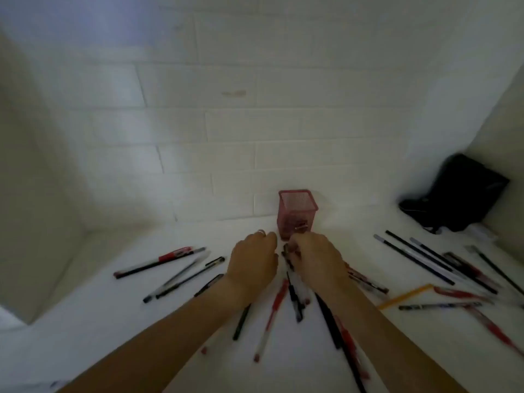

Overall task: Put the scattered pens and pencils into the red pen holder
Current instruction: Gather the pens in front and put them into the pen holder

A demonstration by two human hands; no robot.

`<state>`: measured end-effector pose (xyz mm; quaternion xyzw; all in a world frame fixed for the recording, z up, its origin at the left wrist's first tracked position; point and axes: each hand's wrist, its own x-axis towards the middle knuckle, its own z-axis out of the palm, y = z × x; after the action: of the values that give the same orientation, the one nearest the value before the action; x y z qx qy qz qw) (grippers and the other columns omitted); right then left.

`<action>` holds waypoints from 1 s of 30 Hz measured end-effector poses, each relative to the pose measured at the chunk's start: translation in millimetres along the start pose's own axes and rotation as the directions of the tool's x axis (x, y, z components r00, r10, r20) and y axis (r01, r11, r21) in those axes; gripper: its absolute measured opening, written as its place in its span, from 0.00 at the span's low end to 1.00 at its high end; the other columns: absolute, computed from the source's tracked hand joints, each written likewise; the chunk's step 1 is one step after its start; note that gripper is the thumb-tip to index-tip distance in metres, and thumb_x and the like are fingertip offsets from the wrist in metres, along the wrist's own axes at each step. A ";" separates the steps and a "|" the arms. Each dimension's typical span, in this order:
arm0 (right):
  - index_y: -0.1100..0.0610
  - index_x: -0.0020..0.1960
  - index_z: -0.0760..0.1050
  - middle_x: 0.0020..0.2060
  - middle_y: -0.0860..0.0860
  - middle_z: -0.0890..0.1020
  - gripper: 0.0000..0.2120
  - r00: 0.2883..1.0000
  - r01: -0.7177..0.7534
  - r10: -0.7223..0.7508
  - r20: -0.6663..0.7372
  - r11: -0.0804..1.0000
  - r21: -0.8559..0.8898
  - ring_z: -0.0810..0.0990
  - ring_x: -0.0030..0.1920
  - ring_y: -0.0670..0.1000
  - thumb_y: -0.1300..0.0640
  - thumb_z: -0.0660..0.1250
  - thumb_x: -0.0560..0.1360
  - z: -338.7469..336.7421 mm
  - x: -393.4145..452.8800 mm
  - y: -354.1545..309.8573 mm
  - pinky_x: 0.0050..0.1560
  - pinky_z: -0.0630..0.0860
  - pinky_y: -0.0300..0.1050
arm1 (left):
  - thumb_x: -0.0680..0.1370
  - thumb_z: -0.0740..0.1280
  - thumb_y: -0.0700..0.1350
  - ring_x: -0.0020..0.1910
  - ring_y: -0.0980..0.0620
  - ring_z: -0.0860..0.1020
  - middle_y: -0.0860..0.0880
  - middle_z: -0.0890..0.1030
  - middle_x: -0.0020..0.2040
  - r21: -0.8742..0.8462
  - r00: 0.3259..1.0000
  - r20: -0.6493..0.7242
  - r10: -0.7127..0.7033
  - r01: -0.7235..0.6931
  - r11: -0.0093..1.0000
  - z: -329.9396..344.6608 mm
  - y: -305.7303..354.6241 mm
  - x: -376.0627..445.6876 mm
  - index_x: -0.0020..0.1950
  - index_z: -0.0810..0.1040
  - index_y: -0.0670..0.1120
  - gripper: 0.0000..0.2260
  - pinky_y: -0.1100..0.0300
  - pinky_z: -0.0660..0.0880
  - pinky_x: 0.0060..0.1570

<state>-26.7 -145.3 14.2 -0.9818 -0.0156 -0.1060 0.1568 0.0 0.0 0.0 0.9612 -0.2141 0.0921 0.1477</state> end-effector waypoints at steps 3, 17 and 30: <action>0.53 0.47 0.81 0.35 0.45 0.75 0.07 0.995 -0.087 0.088 0.052 0.996 -0.009 0.71 0.32 0.44 0.55 0.64 0.78 7.4 -7.0 -1.1 0.32 0.64 0.36 | 0.81 0.62 0.45 0.56 0.43 0.77 0.43 0.77 0.57 0.038 0.999 0.040 0.014 -0.015 0.999 3.1 2.0 -11.6 0.60 0.73 0.43 0.10 0.51 0.74 0.52; 0.56 0.51 0.78 0.48 0.53 0.82 0.12 0.970 -0.238 0.239 0.045 0.971 -0.027 0.83 0.46 0.53 0.48 0.69 0.75 25.0 -19.3 -19.9 0.42 0.78 0.43 | 0.75 0.58 0.32 0.54 0.42 0.74 0.39 0.76 0.55 -0.144 0.992 0.046 -0.116 0.122 0.982 9.1 5.2 -26.1 0.56 0.71 0.39 0.11 0.58 0.63 0.45; 0.58 0.53 0.70 0.36 0.50 0.82 0.04 0.964 -0.245 0.115 0.239 0.734 0.634 0.79 0.27 0.47 0.57 0.63 0.81 -41.1 -11.7 2.7 0.24 0.71 0.31 | 0.70 0.72 0.40 0.38 0.53 0.76 0.45 0.84 0.39 -0.405 0.940 -0.264 -0.215 0.094 0.909 -18.6 22.0 9.9 0.44 0.85 0.40 0.06 0.62 0.71 0.39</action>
<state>-46.3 -160.6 49.0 -0.8658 0.0291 0.0132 0.4994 -2.9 -16.8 25.3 0.9015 -0.1251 0.1819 0.3723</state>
